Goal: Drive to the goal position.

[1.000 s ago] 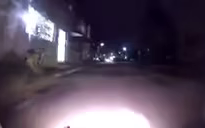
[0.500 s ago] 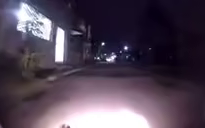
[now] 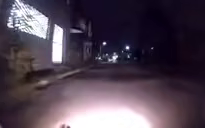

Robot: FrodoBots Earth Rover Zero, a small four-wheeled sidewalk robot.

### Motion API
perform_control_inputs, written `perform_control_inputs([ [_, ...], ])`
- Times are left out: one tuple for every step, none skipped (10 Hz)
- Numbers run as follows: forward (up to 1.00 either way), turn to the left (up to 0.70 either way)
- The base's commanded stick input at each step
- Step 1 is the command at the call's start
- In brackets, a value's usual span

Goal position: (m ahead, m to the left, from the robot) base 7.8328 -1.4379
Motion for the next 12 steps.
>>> perform_control_inputs([
  [1.00,-0.06],
  [1.00,-0.10],
  [1.00,-0.15],
  [1.00,-0.19],
  [1.00,-0.24],
  [1.00,-0.27],
  [1.00,-0.27],
  [1.00,-0.27],
  [1.00,-0.27],
  [1.00,-0.27],
  [1.00,-0.23],
  [1.00,-0.09],
])
